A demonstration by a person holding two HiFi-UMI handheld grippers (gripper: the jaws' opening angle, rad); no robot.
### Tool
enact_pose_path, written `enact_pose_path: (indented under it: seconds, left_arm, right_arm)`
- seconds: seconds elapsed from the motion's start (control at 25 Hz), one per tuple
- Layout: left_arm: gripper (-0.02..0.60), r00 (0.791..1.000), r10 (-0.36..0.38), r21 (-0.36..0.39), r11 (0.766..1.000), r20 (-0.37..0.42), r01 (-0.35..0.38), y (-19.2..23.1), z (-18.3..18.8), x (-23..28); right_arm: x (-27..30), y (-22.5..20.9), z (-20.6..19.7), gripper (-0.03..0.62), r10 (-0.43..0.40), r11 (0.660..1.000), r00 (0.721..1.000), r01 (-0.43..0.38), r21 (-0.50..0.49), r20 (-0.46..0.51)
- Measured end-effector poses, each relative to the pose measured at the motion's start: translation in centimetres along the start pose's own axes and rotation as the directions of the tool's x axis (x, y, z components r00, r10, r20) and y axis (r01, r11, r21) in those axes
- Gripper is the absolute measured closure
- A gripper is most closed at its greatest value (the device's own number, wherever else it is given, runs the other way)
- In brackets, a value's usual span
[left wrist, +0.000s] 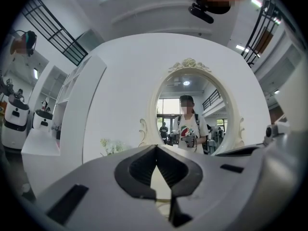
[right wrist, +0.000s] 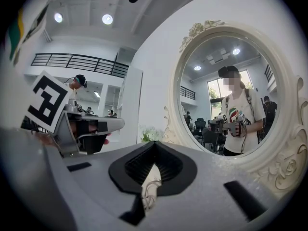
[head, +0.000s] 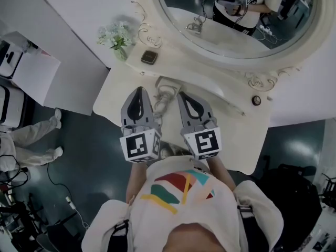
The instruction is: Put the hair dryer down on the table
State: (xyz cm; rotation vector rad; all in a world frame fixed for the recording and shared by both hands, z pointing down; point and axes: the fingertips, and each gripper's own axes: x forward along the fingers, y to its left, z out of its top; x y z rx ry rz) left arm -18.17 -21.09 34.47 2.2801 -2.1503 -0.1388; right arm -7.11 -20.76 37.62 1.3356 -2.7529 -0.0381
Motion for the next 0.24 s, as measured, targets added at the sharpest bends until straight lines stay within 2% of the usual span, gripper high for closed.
enact_pose_path:
  seconds: [0.24]
  left_arm:
    - [0.577,1.0,-0.008,0.006,1.0,-0.008,0.008,0.01,-0.67,0.14]
  right_arm:
    - [-0.08,-0.11,-0.1,0.594,-0.003,1.0,1.0,0.003,0.002,0.0]
